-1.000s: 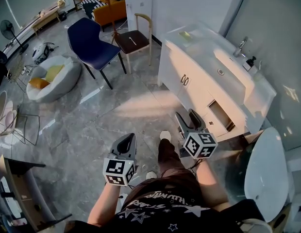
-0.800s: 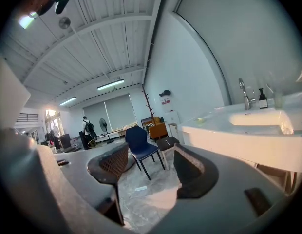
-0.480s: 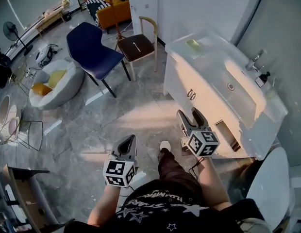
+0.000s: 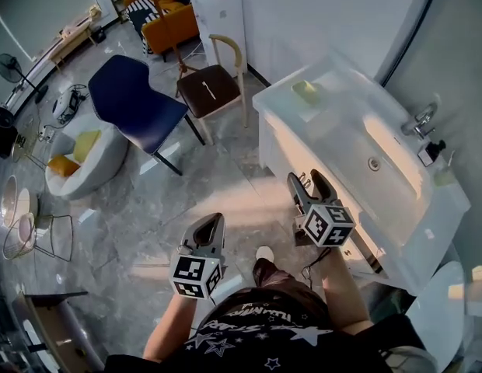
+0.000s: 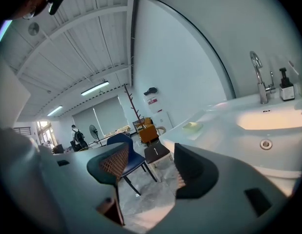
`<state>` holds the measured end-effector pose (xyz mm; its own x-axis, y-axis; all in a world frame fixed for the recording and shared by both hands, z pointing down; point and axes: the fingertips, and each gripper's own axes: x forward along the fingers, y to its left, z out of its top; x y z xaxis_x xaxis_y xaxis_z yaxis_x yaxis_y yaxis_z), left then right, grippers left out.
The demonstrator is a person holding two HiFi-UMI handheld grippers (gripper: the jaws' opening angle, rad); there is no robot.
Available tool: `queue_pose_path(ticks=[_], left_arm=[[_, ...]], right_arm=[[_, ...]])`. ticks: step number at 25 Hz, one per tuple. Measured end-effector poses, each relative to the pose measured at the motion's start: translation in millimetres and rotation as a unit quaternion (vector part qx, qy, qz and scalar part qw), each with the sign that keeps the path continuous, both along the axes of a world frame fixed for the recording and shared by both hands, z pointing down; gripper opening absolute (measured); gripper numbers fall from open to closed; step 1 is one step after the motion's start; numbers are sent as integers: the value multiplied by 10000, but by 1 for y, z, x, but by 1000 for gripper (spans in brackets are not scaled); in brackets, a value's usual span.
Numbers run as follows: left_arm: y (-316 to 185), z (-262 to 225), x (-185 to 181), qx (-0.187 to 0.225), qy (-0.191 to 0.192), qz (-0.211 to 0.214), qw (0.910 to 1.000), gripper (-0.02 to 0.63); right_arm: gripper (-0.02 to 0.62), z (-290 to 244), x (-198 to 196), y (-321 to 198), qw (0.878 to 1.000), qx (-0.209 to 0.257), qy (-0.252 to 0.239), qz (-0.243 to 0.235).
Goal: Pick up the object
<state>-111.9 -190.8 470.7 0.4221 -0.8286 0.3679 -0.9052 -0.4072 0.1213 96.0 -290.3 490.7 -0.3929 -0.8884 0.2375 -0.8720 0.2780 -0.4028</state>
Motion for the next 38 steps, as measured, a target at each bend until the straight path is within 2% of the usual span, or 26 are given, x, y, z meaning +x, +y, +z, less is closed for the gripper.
queue_pose_path(ticks=[8,19,24,30,38], left_arm=[[-80,-4,29,18,-118,19,9999,17],[-143,-7,55,47,-184,347,9992,17],[-196,-4,64,134,-148,670,9976,17],[-281,7,83,48,-70,1193,9928,17],[-388,8,115,-156,-28,2070,9782,17]], right_arm=[[287,11,33,-73,9999,-162,-25,37],[287,11,64,-113,9991,-154,-230,330],[287,22,81,-145,9967,-166,-273,740],[287,32,106,-195,9904,-364,-118,1331],[287,41,129,-267,9745,-763,-97,2106]])
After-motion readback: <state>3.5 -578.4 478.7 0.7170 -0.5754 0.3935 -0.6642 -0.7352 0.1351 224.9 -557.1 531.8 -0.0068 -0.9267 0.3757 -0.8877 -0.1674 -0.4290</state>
